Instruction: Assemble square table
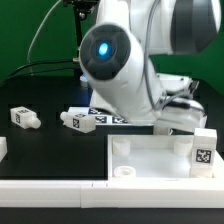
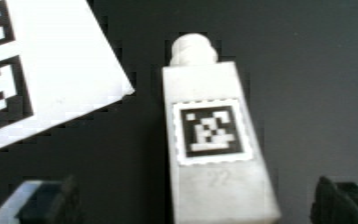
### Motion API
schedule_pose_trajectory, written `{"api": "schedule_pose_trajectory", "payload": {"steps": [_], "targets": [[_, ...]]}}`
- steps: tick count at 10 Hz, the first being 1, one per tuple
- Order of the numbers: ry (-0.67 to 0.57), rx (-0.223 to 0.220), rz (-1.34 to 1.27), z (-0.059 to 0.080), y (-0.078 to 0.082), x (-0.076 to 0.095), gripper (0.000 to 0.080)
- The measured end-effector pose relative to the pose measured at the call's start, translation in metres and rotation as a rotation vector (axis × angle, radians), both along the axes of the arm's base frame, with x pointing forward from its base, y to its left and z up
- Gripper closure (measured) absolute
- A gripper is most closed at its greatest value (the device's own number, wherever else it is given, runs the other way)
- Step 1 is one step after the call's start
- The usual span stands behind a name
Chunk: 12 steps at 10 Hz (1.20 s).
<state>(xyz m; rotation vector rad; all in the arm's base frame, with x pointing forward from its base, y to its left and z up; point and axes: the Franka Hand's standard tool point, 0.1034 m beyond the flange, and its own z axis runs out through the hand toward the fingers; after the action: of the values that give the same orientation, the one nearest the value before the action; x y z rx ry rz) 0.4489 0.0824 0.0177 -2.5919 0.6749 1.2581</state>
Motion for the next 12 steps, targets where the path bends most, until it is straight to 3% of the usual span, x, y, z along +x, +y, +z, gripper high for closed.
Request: {"api": "schedule_pose_trajectory", "payload": {"steps": [2, 6, 7, 8, 9, 10, 12], "targets": [[0.001, -0.001, -0.007, -0.001, -0.003, 0.0, 0.0151], [0.046, -0.011, -0.083, -0.004, 0.007, -0.005, 0.0151], [0.045, -0.011, -0.084, -0.004, 0.005, -0.005, 0.0237], [0.045, -0.011, -0.085, -0.004, 0.005, -0.005, 0.0373], [0.045, -0.011, -0.086, -0.004, 0.004, -0.004, 0.0373], [0.046, -0.011, -0.087, -0.004, 0.004, -0.004, 0.0515], [0.047, -0.002, -0.079, 0.002, 0.003, -0.004, 0.0514]]}}
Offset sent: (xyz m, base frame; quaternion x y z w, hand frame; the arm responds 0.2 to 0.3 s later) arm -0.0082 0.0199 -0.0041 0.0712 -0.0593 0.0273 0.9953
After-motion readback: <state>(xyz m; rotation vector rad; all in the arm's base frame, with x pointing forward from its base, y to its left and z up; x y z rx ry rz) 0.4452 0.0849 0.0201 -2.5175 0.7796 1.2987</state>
